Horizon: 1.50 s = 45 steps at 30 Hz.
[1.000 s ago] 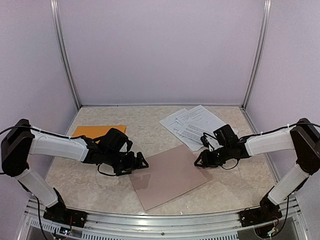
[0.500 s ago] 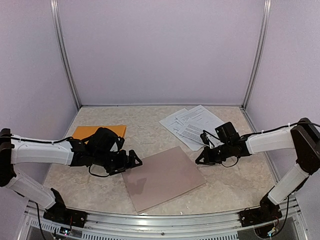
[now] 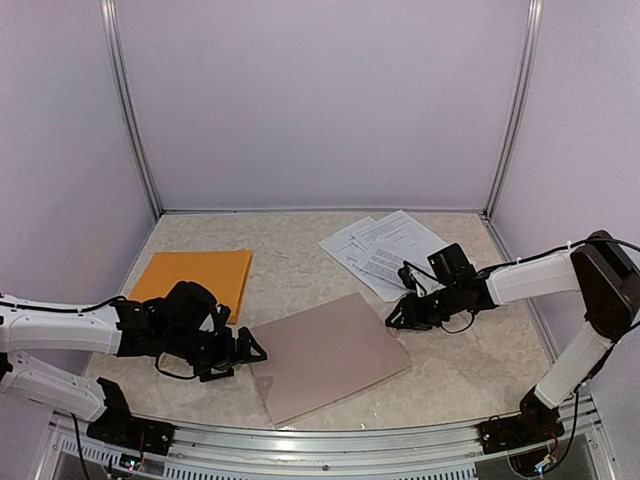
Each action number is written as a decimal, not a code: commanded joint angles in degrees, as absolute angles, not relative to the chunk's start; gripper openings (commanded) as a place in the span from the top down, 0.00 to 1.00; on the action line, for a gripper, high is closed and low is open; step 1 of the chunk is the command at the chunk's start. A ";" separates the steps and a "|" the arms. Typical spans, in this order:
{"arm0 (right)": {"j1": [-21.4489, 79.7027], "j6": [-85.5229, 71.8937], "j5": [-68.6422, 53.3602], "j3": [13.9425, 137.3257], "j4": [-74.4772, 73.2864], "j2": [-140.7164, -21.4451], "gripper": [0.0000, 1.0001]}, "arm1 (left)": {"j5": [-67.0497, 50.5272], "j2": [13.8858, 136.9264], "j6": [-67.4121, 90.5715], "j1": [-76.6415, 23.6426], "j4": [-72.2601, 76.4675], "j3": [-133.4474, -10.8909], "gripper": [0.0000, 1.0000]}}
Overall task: Put the files into the folder
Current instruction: Pick up the folder from the center of the board.
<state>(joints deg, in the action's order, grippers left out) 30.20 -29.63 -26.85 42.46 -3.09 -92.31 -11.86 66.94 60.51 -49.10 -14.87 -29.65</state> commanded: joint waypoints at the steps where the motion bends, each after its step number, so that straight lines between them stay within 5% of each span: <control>1: 29.94 -29.43 -27.54 41.83 -1.59 -93.33 0.67 | -15.95 66.47 63.95 -49.55 -13.15 -28.06 0.03; 23: 29.95 -29.06 -27.41 39.56 -0.18 -93.63 0.67 | -25.76 81.75 68.86 -50.45 6.13 -28.29 0.07; 45: 30.95 -29.82 -28.39 36.85 4.74 -96.49 0.68 | -26.03 81.47 69.81 -48.02 22.40 -24.80 0.18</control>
<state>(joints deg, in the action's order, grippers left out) 30.48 -29.67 -27.94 38.06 5.04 -94.63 -25.50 80.88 69.87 -48.53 14.04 -25.43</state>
